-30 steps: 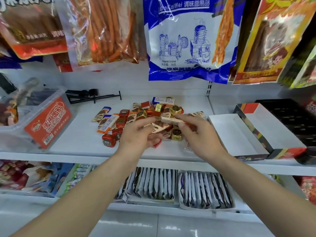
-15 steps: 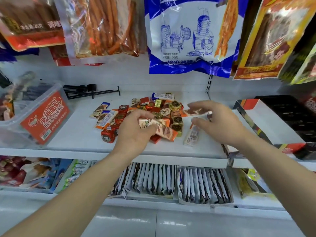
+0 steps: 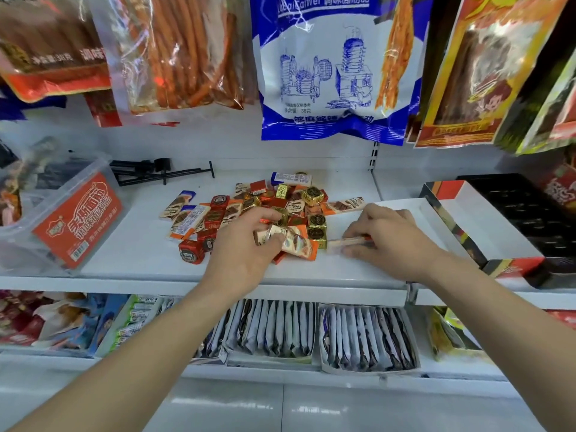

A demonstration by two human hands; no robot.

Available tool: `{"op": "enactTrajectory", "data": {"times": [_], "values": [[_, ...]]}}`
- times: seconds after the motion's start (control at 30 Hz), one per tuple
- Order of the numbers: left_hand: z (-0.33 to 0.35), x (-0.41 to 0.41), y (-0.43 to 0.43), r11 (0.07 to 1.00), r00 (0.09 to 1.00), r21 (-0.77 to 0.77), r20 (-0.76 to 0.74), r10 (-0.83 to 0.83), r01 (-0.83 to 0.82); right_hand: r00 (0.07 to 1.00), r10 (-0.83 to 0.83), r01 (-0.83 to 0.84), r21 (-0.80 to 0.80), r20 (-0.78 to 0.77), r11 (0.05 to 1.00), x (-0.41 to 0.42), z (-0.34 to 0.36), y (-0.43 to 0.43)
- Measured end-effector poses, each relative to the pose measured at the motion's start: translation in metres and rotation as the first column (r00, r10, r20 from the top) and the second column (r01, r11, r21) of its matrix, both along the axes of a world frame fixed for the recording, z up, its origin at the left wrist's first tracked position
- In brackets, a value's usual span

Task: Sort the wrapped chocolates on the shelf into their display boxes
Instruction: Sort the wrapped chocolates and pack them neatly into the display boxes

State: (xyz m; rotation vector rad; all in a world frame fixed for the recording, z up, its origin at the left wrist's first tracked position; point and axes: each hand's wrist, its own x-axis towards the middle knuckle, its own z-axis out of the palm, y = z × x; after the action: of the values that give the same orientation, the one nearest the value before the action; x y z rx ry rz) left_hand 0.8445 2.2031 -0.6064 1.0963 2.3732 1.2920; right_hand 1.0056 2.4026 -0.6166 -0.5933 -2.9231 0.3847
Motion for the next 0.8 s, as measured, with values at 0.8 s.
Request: {"op": "enactTrajectory", "data": {"times": [0.8], "values": [[0.012,0.029,0.024,0.977,0.807,0.212,0.576,-0.131,0.007,0.922,0.028,-0.153,-0.295,-0.387,0.943,-0.001,0.000,-0.017]]}}
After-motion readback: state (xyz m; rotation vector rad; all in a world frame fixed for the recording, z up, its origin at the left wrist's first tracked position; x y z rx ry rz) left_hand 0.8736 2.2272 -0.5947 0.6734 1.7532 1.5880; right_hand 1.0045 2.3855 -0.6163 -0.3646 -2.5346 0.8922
